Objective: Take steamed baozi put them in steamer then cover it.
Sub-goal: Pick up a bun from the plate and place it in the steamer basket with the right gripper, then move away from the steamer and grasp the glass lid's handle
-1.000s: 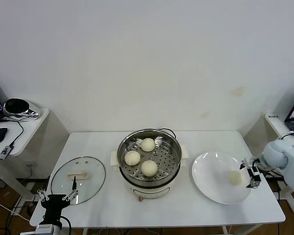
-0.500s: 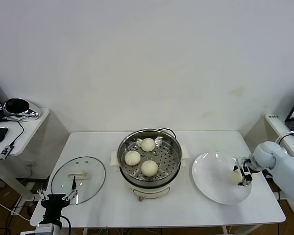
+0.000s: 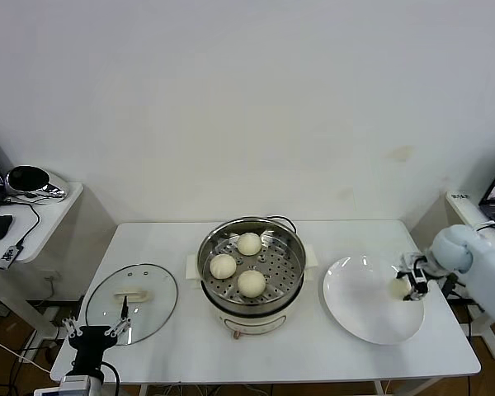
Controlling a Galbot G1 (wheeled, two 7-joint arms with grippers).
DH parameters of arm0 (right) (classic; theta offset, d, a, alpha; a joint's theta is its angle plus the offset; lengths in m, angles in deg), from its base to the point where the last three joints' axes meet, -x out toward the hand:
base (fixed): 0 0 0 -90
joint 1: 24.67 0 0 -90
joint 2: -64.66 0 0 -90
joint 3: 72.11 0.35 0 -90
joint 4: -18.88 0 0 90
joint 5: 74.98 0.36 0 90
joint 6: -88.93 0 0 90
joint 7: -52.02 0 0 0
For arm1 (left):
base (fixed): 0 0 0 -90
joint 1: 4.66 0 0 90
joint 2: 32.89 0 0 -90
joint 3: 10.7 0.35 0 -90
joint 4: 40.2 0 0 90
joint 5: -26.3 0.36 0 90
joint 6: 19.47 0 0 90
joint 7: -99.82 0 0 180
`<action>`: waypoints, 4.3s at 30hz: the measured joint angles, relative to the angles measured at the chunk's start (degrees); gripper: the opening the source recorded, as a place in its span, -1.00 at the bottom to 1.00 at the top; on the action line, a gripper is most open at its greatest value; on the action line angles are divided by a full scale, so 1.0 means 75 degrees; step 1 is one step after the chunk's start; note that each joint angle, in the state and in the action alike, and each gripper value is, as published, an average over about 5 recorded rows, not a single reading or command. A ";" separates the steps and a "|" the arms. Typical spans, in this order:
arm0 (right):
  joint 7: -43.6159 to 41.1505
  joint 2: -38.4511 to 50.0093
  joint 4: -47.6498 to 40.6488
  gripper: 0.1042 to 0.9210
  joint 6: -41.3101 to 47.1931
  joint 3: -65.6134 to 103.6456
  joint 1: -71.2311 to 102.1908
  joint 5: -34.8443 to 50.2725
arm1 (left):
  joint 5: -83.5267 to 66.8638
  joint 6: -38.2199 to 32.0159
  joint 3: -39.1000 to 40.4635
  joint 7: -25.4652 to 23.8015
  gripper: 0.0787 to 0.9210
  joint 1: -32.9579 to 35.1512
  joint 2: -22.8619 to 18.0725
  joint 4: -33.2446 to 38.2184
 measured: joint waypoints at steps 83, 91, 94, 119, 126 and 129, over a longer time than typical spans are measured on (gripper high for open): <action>0.3363 -0.1846 0.2660 0.76 0.3488 -0.3854 -0.4007 0.6080 | -0.0061 -0.0120 0.0143 0.0020 0.77 -0.0329 -0.0048 -0.0409; 0.5349 -0.0686 0.3545 0.76 0.1782 -0.0936 -0.0823 0.6056 | -0.0048 -0.0217 0.0246 0.0025 0.77 -0.0363 -0.0098 -0.0449; 0.5873 -0.0655 0.3701 0.76 0.1005 0.0532 0.0702 0.5756 | -0.0019 -0.0268 0.0288 0.0025 0.77 -0.0370 -0.0122 -0.0448; 0.7186 -0.5396 0.4461 0.76 -0.2650 0.9777 0.9080 0.3268 | 0.3998 -0.0884 0.0046 0.0526 0.77 -0.0604 -0.0012 -0.1570; 0.7788 -0.6154 0.4607 0.76 -0.2482 1.1056 0.9632 0.3103 | 0.6258 -0.0736 -0.0118 0.0335 0.77 -0.0629 0.0507 -0.2314; 0.7983 -0.6389 0.4620 0.76 -0.2462 1.1413 0.9758 0.3055 | 0.7118 -0.0680 -0.0100 0.0255 0.77 -0.0750 0.0721 -0.2653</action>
